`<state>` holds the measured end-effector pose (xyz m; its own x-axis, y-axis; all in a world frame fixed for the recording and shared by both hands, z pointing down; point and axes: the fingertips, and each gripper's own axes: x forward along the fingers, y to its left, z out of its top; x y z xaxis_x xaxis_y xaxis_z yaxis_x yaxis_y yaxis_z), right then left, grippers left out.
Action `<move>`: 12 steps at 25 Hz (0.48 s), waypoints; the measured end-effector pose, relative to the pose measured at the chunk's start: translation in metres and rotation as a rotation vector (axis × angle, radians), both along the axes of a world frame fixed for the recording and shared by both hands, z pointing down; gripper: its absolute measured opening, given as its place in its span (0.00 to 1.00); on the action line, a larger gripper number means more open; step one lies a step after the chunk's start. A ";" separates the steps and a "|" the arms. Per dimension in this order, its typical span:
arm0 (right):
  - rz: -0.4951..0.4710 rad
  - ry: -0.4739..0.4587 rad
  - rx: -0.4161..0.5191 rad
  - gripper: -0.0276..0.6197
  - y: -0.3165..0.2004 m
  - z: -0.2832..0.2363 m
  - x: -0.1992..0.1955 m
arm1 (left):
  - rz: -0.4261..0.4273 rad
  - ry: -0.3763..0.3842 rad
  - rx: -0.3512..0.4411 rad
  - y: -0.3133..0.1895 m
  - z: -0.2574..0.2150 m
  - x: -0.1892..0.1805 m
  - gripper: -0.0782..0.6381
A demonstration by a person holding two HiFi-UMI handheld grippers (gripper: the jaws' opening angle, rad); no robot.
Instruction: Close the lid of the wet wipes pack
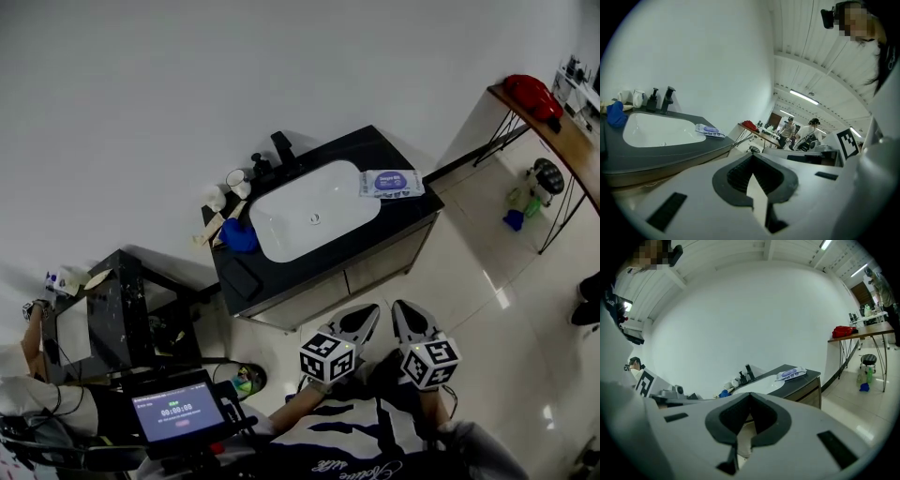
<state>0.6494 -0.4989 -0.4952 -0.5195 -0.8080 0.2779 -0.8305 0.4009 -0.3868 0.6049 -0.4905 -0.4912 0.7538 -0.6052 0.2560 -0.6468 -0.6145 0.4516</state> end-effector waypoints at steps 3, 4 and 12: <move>0.012 0.000 0.002 0.04 0.013 -0.002 -0.018 | 0.020 0.001 -0.007 0.013 0.003 -0.018 0.11; 0.016 0.002 0.001 0.04 0.017 -0.002 -0.024 | 0.029 0.005 -0.010 0.017 0.004 -0.022 0.11; 0.071 0.010 -0.011 0.04 0.051 0.005 -0.049 | 0.099 0.012 -0.006 0.043 0.007 -0.044 0.11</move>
<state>0.6007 -0.4481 -0.4904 -0.4582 -0.8395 0.2919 -0.8604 0.3365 -0.3827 0.5606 -0.4478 -0.4841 0.8129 -0.5260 0.2501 -0.5775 -0.6728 0.4623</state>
